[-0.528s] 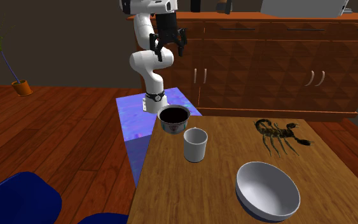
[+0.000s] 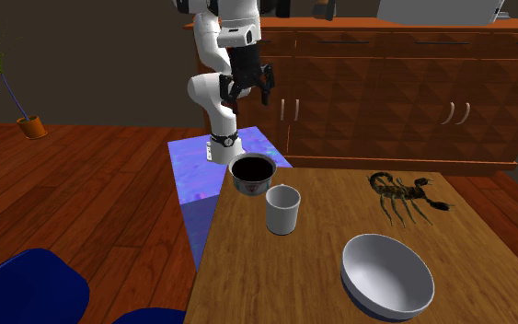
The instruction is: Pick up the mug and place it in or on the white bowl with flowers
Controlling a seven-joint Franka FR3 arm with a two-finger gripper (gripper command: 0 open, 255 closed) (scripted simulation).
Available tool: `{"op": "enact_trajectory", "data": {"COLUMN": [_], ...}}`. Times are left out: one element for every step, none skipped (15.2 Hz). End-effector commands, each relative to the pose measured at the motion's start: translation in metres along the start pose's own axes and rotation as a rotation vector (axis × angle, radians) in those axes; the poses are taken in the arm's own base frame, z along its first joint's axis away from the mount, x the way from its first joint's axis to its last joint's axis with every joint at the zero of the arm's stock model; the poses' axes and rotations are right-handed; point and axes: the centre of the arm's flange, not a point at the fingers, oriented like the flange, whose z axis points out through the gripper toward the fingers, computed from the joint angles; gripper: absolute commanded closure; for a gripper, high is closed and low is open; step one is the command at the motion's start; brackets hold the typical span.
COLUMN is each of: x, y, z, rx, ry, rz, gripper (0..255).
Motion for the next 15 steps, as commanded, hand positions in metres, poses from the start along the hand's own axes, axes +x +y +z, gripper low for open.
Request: {"op": "enact_trajectory", "data": {"x": [0.022,0.031,0.040,0.050,0.059,0.069,0.078,0.088,0.097,0.107,0.116,0.126,0.135,0.145,0.154], "y": [0.010,0.015,0.019,0.023,0.028,0.032,0.036,0.040,0.044,0.048,0.052,0.056,0.059,0.063,0.067], "z": [0.016,0.024,0.032,0.041,0.049,0.057,0.066,0.074,0.082,0.091,0.099,0.107,0.116,0.124,0.132], "rx": [0.001,0.002,0.003,0.004,0.005,0.006,0.006,0.007,0.008,0.009,0.010,0.011,0.012,0.013,0.014], "ry": [0.002,0.002,0.002,0.002,0.002,0.002,0.002,0.002,0.002,0.002,0.002,0.001,0.001,0.001,0.001], "rz": [-0.009,-0.013,-0.017,-0.021,-0.026,-0.030,-0.034,-0.038,-0.043,-0.047,-0.051,-0.055,-0.060,-0.064,-0.068], "gripper": [0,0,0,0,0,0,0,0,0,0,0,0,0,0,0]}}
